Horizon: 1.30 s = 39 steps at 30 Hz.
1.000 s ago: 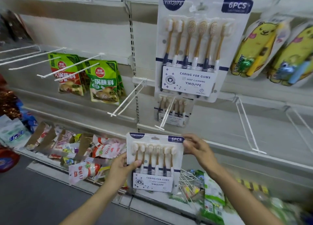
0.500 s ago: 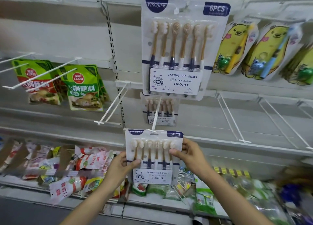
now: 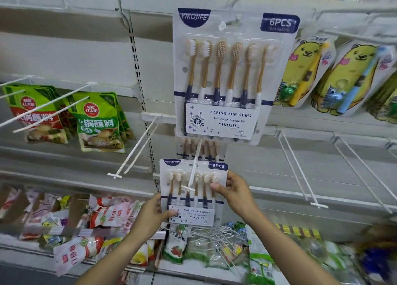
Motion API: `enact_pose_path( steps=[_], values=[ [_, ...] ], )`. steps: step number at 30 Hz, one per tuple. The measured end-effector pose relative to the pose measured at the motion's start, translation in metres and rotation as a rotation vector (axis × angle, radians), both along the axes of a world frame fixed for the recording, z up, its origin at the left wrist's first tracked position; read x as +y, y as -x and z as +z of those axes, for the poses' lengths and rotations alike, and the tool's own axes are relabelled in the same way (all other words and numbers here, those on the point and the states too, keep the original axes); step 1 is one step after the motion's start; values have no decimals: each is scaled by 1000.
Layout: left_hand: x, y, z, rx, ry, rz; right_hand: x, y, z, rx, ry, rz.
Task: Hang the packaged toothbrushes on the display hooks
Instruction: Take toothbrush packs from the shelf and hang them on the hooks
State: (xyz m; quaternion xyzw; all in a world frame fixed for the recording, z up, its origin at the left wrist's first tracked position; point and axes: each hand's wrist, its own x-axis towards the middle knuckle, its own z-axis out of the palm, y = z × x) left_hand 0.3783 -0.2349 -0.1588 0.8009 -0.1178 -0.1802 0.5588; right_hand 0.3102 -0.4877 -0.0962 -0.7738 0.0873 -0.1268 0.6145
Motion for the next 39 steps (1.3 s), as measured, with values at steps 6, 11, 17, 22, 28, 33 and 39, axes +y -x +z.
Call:
enact_pose_path(
  steps=[6,11,17,22,28,33,39],
  values=[
    [-41,-43,6,-45,-77,35,-20,-42,5,27,33,-91],
    [-68,-78,6,-112,-117,37,-36,-76,-2,48,20,-154],
    [-83,-107,15,-160,-172,30,-41,-105,1,61,85,-233],
    [-89,-116,16,-173,-227,0,-44,-110,-2,1,153,-229],
    [-90,-109,13,-207,-374,-25,-48,-101,-1,126,359,-206],
    [-75,-88,12,-252,-386,19,-52,-68,-1,284,547,-215],
    [-51,-54,20,-768,-467,-141,-36,-9,-11,157,873,-201]
  ],
)
